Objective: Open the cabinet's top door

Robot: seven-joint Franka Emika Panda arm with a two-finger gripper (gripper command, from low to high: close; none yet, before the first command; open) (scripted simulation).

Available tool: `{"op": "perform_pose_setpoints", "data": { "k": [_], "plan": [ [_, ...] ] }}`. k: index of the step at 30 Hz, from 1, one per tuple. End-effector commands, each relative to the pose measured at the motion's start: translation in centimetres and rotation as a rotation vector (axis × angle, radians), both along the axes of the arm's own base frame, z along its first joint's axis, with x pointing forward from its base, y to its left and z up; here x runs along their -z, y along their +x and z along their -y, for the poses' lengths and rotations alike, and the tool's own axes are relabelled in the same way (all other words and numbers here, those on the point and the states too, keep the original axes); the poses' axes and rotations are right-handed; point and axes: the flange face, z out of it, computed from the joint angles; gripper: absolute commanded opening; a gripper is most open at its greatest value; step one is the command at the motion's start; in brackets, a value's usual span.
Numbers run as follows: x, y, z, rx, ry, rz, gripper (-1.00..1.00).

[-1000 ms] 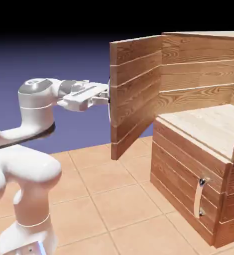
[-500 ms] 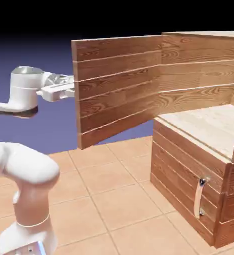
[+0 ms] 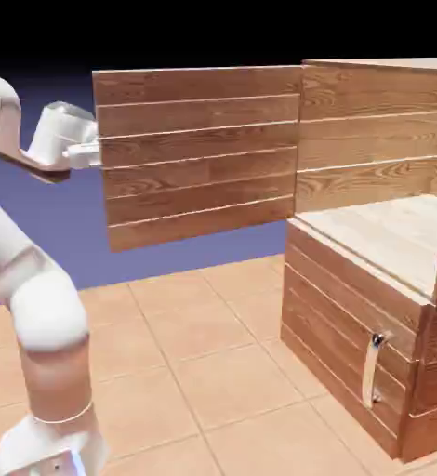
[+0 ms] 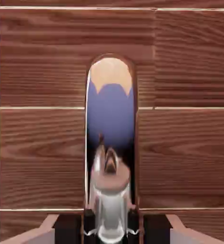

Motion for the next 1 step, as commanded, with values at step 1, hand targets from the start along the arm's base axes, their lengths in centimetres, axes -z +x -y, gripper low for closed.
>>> {"op": "perform_pose_setpoints", "data": {
  "k": [1],
  "plan": [
    [-0.01,0.19,-0.52,0.013,0.000,0.000,-1.00]
  ]
}}
